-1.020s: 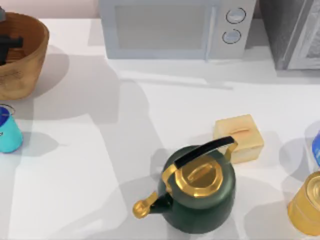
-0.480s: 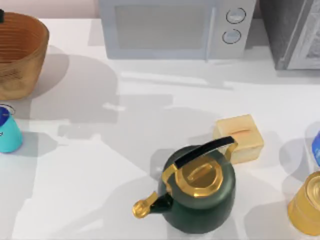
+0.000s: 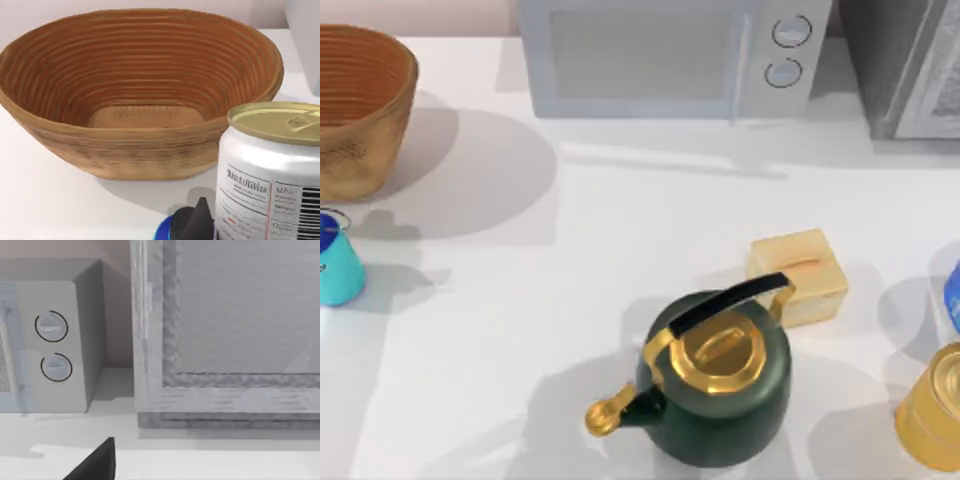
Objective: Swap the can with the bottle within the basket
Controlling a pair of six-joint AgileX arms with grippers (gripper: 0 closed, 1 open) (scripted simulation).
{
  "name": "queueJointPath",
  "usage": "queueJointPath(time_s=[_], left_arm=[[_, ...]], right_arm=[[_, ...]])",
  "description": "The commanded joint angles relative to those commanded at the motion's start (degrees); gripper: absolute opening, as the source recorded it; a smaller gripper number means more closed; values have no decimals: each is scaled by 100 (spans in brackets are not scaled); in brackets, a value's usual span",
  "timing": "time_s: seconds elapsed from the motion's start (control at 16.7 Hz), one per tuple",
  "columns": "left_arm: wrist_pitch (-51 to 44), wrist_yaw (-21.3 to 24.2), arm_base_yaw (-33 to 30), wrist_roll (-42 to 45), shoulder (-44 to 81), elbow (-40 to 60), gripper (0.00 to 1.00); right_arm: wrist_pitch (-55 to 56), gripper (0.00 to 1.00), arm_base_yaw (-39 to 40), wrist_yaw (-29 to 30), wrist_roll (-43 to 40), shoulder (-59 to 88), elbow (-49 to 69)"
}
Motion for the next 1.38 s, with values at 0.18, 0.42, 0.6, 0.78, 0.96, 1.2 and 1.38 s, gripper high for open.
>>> queueJointPath(time_s=[0.18, 0.42, 0.6, 0.78, 0.96, 1.2, 1.38], left_arm=[[912, -52, -116, -122, -1865, -1712, 0], [1874, -108, -232, -252, -3551, -3350, 0], [2290, -131, -282, -307, -4166, -3952, 0], [2366, -135, -293, -316, -4270, -4055, 0], [2354, -137, -277, -304, -4244, -4053, 0], [2528, -6, -309, -331, -3917, -3913, 0], [2956, 360, -413, -377, -3083, -3553, 0]], right_arm=[[0, 100, 0, 0, 0, 0, 0], [0, 100, 0, 0, 0, 0, 0], [0, 100, 0, 0, 0, 0, 0], [0, 100, 0, 0, 0, 0, 0], [0, 100, 0, 0, 0, 0, 0], [0, 100, 0, 0, 0, 0, 0], [0, 100, 0, 0, 0, 0, 0]])
